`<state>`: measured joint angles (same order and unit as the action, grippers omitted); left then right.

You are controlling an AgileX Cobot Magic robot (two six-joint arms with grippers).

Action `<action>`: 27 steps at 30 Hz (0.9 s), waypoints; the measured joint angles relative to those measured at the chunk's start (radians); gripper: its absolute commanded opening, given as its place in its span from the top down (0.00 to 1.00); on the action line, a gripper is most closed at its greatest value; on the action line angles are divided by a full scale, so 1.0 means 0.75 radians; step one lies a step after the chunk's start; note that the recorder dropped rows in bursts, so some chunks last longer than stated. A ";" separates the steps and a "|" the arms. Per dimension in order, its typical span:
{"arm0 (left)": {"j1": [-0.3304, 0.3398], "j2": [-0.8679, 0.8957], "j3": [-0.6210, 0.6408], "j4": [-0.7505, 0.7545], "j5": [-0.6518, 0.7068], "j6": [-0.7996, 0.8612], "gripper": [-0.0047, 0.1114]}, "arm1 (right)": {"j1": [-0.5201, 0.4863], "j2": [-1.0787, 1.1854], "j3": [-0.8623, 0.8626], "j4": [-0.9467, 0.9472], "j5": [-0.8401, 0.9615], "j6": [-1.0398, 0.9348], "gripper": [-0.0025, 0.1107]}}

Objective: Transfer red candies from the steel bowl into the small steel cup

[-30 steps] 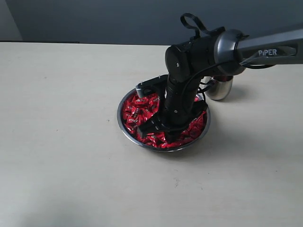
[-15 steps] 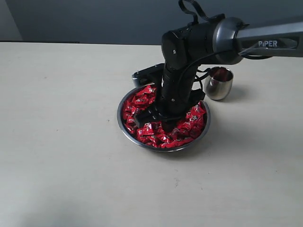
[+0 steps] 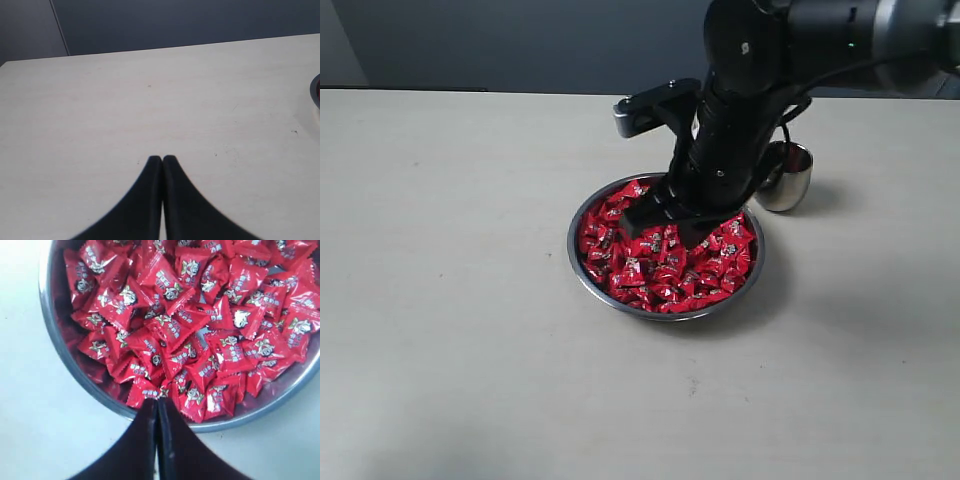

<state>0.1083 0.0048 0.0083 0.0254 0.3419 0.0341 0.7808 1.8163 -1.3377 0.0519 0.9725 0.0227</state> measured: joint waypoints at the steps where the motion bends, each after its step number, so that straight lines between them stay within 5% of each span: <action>1: 0.000 0.000 0.000 0.000 0.000 0.000 0.96 | 0.000 -0.018 0.031 0.000 -0.021 0.006 0.99; 13: 0.000 0.000 0.000 0.000 0.000 0.000 0.96 | 0.000 -0.034 0.191 0.037 -0.195 0.040 0.98; 22: 0.000 0.000 0.000 0.000 0.000 0.000 0.96 | 0.000 0.060 0.191 0.069 -0.198 0.040 0.66; 27: 0.000 0.000 0.000 0.000 0.000 0.000 0.96 | 0.000 0.060 0.191 0.082 -0.207 0.040 0.60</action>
<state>0.1083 0.0048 0.0083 0.0254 0.3419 0.0341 0.7808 1.8614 -1.1943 0.1134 0.8172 0.0527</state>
